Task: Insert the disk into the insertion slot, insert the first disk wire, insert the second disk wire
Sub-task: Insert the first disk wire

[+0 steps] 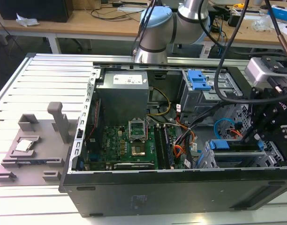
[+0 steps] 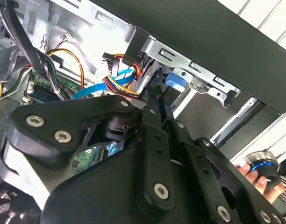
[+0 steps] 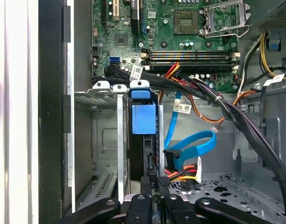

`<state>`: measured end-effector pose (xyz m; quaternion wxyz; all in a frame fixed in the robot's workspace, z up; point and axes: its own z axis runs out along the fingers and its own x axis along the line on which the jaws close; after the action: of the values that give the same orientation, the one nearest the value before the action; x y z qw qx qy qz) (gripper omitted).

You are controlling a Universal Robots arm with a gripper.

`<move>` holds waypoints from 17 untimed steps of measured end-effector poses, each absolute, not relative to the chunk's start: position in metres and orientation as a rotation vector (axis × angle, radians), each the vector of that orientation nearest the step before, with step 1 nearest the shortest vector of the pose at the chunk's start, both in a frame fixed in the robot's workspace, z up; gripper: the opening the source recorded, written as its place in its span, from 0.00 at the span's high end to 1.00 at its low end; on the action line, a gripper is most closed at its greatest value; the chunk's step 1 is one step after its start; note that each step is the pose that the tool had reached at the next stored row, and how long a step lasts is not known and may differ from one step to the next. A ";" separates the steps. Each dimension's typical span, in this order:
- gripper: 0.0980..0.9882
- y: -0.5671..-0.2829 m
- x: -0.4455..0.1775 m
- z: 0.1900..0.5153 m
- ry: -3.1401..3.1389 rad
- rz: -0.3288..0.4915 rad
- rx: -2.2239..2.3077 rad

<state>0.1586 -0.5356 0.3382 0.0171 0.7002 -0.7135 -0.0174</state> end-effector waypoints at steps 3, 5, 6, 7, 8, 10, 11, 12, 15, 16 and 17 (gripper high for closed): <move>0.92 -0.536 0.159 0.336 -2.217 -0.053 2.176; 0.92 -0.536 0.159 0.336 -2.217 -0.053 2.176; 0.92 -0.536 0.159 0.336 -2.217 -0.053 2.176; 0.92 -0.536 0.159 0.336 -2.217 -0.053 2.176; 0.92 -0.536 0.159 0.335 -2.218 -0.055 2.177; 0.84 -0.536 0.159 0.335 -2.218 -0.055 2.176; 0.84 -0.536 0.159 0.335 -2.217 -0.054 2.176; 0.84 -0.536 0.159 0.335 -2.217 -0.054 2.176; 0.84 -0.536 0.159 0.338 -2.217 -0.054 2.176; 0.84 -0.536 0.159 0.340 -2.217 -0.054 2.176; 0.84 -0.536 0.159 0.343 -2.217 -0.054 2.176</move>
<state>0.1586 -0.5357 0.3430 0.0171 0.7002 -0.7135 -0.0173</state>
